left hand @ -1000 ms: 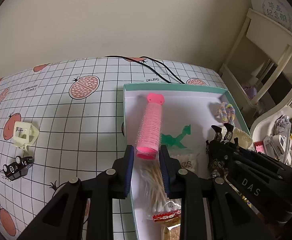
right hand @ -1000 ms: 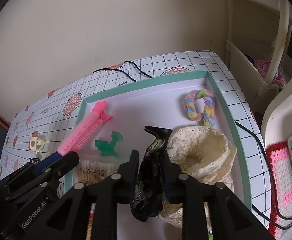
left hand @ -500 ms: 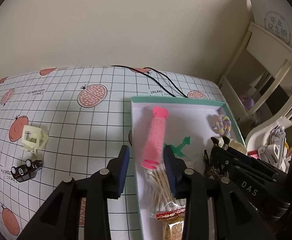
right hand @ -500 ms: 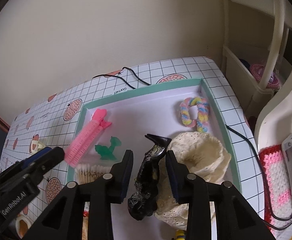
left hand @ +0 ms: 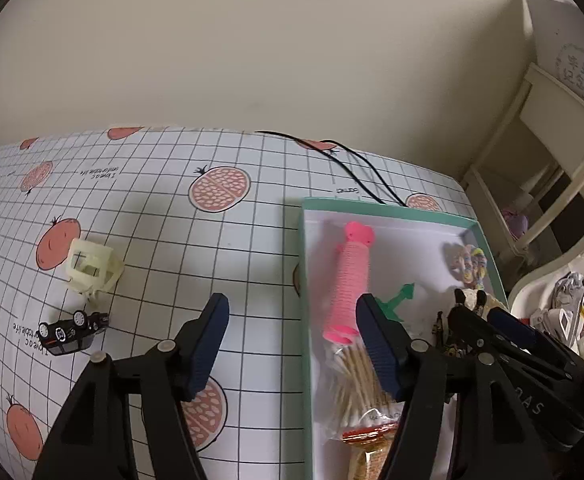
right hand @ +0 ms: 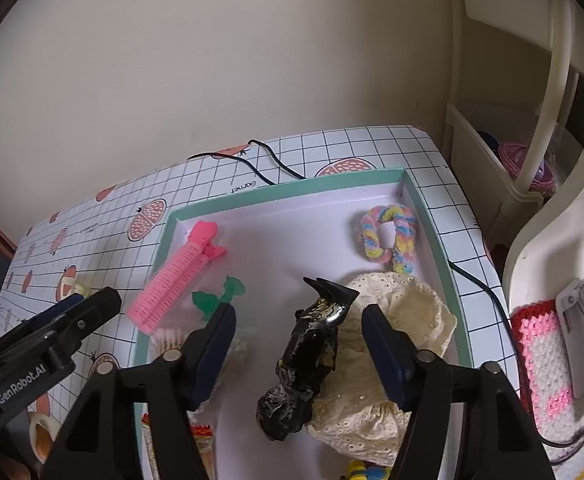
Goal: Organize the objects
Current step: 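Open the left tool to drop the curler while the right tool releases the clip, then withdraw both open tools from the tray toward the toy car and cream frame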
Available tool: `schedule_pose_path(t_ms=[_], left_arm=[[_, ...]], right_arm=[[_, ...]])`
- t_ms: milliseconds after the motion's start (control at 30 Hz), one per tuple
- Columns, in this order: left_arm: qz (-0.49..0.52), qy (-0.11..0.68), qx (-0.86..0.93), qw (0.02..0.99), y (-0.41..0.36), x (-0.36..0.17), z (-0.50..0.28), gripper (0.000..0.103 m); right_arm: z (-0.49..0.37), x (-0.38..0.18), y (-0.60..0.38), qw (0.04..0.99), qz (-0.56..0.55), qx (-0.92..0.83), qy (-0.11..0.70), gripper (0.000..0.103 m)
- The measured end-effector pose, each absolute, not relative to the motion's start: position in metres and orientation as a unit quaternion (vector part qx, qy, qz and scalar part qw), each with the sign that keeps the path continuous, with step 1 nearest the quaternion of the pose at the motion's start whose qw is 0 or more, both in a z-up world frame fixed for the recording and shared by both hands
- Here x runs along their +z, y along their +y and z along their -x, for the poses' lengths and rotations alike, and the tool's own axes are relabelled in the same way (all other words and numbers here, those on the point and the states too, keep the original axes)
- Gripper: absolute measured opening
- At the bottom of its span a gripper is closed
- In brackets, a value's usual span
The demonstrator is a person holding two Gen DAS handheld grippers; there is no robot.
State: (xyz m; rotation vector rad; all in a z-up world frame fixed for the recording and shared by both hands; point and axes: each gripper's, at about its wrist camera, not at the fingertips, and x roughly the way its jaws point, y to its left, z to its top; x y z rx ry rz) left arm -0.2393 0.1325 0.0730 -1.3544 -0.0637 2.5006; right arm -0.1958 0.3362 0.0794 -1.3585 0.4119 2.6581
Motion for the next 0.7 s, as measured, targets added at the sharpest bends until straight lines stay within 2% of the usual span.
schedule_pose_path(t_ms=[67,133,200,267,367,567,633,700], left_arm=[[0.471,-0.022,0.870,0.142,0.130,0.072,0.240,0.070],[0.472,-0.020,0.871,0.135,0.129,0.071,0.241,0.081],[0.473,-0.022,0.871,0.130,0.126,0.070,0.243,0.081],[0.474,-0.023,0.872,0.124,0.123,0.069,0.243,0.081],[0.475,-0.025,0.872,0.118,0.120,0.067,0.244,0.091],[0.467,-0.028,0.877,0.106,0.113,0.068,0.246,0.093],[0.466,-0.028,0.878,0.104,0.111,0.068,0.247,0.100],[0.464,-0.028,0.880,0.099,0.109,0.068,0.247,0.102]], right_arm=[[0.196,0.079,0.336,0.065,0.450,0.880,0.135,0.078],[0.196,0.078,0.336,0.065,0.450,0.880,0.135,0.081],[0.196,0.078,0.336,0.064,0.451,0.880,0.134,0.083],[0.196,0.078,0.335,0.064,0.450,0.881,0.132,0.090],[0.197,0.078,0.334,0.060,0.450,0.882,0.131,0.093],[0.197,0.077,0.333,0.063,0.449,0.882,0.128,0.101],[0.197,0.077,0.332,0.063,0.450,0.882,0.127,0.103],[0.198,0.076,0.332,0.064,0.450,0.882,0.125,0.103]])
